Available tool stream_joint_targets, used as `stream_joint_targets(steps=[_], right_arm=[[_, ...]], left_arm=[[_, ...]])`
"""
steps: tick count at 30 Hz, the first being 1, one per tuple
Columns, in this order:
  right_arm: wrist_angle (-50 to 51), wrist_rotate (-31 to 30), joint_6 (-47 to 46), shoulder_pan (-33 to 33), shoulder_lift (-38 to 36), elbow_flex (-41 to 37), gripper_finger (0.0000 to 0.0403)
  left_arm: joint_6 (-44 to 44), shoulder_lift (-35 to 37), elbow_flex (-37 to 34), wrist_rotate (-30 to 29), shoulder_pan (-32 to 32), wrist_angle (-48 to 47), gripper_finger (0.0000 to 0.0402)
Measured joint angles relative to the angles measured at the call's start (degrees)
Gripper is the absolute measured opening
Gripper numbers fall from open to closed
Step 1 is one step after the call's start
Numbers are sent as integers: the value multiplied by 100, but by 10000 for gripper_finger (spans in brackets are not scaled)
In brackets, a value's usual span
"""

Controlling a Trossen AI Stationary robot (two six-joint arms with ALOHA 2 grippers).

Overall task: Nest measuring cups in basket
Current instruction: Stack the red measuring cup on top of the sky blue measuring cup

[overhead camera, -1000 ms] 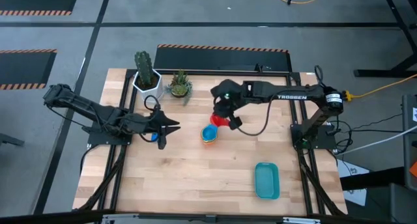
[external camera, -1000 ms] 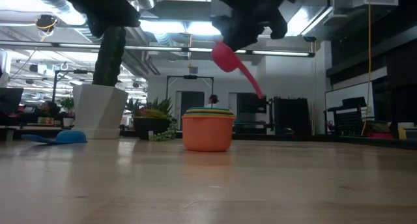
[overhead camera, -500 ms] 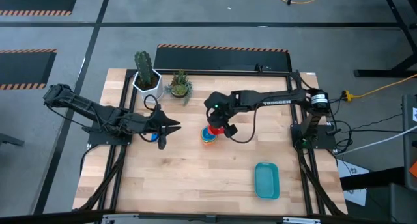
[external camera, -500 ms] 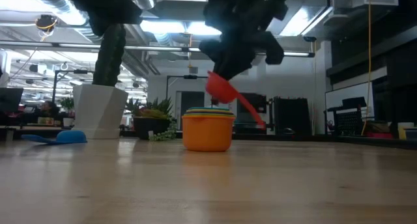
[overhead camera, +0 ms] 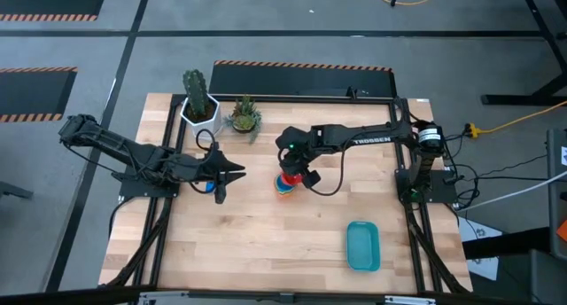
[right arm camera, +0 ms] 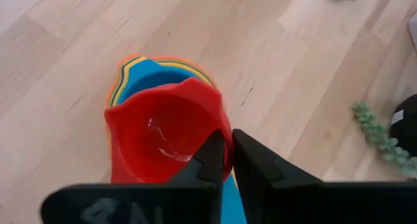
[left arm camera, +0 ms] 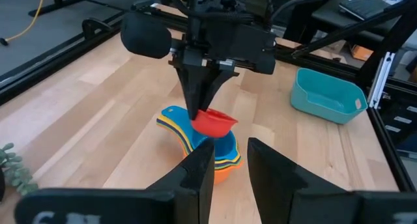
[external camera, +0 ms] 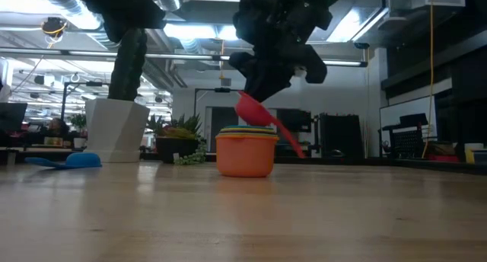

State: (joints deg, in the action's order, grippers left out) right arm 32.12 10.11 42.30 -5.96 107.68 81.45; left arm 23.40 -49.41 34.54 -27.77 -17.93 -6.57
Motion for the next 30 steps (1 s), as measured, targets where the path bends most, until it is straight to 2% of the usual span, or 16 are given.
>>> stream_joint_targets(steps=[7,17,22,26,30], right_arm=[[-58,0,1,0,0,0,51],[-93,-2,1,0,0,7,98],[879,-10,-12,49,-96,422,99],[1729,23,-655,243,-182,780,100],[2142,563,-1035,486,-232,812,100]], left_arm=[[0,0,0,0,0,0,85],[4,0,0,0,2,0,85],[7,0,0,0,2,2,85],[7,0,0,0,0,2,85],[4,0,0,0,1,1,85]])
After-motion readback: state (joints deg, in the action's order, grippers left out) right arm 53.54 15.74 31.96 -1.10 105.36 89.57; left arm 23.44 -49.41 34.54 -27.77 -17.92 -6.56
